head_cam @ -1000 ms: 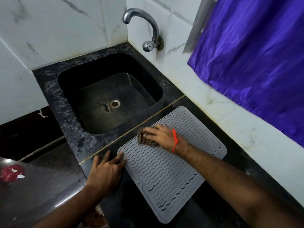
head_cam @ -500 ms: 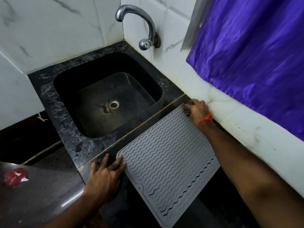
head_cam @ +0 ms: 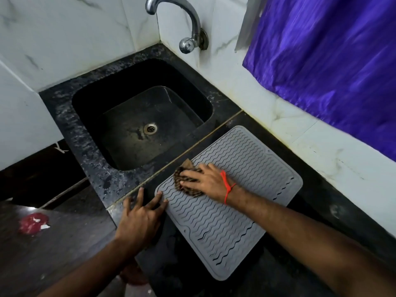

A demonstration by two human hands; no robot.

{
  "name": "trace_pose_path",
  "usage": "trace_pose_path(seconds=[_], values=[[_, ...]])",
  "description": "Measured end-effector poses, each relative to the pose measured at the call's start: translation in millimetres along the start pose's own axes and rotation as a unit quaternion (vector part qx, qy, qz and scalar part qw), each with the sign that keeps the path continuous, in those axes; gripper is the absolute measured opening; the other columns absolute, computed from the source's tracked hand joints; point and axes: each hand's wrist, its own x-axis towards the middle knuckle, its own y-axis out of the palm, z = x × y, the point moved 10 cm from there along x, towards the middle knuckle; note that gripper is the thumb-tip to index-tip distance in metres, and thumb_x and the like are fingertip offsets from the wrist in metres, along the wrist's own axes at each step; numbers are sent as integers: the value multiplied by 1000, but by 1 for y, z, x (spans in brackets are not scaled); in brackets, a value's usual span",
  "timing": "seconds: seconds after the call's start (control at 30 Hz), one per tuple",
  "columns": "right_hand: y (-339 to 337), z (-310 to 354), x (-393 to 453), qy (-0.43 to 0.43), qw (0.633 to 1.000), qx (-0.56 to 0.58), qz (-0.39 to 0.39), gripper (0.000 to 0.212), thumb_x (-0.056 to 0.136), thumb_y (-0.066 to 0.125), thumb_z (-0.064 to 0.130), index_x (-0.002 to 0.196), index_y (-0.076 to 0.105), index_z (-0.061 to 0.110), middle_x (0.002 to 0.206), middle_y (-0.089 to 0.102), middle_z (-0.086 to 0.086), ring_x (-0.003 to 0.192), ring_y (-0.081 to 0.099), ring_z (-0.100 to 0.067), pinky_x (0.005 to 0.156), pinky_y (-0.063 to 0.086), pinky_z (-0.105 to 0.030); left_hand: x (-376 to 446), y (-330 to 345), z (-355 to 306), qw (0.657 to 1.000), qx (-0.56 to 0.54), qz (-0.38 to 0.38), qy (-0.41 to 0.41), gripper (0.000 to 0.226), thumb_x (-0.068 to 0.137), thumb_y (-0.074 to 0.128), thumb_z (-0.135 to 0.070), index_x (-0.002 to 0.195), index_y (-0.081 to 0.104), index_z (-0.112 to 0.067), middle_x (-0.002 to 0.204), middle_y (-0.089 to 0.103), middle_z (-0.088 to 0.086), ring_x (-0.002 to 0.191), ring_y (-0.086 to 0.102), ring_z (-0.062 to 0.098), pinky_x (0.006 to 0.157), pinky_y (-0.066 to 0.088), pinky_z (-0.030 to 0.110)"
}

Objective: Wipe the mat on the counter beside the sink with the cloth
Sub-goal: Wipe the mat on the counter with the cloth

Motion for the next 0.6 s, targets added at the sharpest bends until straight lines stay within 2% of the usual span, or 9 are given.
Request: trace_pose_path(seconds=[0.07,0.13,0.2,0.33,0.4,0.47,0.53,0.57,0.6], values=[[1,-47,-9,31,999,-14,37,70,76,74,28,137,42,38,148,39,6,109,49,-29,82,47,-42,0,0,-2,1000,-5,1,-1,64,66,85,-36,126,67,-26,137,61,-1,122,55,49,85,44,65],[-3,-96,-20,78,995,-23,54,72,77,71,20,140,40,38,151,35,4,111,48,-32,85,46,-45,0,1,-2,1000,-8,-2,-2,66,62,88,-35,124,68,-26,135,62,-1,119,56,50,84,45,65],[-3,-148,-38,144,985,-32,84,72,80,63,13,143,37,36,154,30,2,118,43,-38,91,41,-49,0,3,-2,1000,-12,2,-5,68,60,89,-36,124,68,-26,134,62,-1,119,57,50,84,46,66],[0,-223,-72,303,942,-27,140,61,95,38,15,146,24,45,158,17,7,126,34,-40,100,34,-46,0,10,-1,999,-25,21,-4,71,58,90,-37,124,67,-28,135,62,-2,118,57,49,83,47,67],[2,-223,-73,342,925,8,163,61,93,42,19,146,24,45,159,15,7,127,32,-40,102,31,-47,0,15,2,999,-21,33,-7,72,59,90,-38,125,66,-29,136,61,-3,120,56,48,84,47,68],[-5,-199,-61,362,923,66,117,62,89,53,18,142,34,44,156,23,5,124,36,-40,100,34,-48,1,14,1,999,-32,41,-13,68,69,83,-40,133,60,-31,144,54,-4,129,47,49,90,43,69],[-19,-148,-41,352,926,129,32,64,84,56,4,137,46,39,152,35,5,122,39,-41,99,38,-54,3,5,-2,998,-52,24,-18,63,91,58,-43,149,37,-35,160,25,-8,145,20,47,106,26,69],[-22,-111,-28,328,930,167,10,65,82,54,0,136,48,36,150,37,4,123,39,-41,100,38,-55,3,3,-3,999,-45,4,-21,61,98,46,-43,154,24,-35,163,10,-9,148,7,46,112,17,66],[-25,-70,-16,288,937,197,5,65,81,52,-1,137,48,33,150,38,3,122,39,-40,100,38,-55,3,3,-4,999,-45,15,-26,60,100,39,-42,156,16,-35,164,2,-10,149,0,45,113,12,65]])
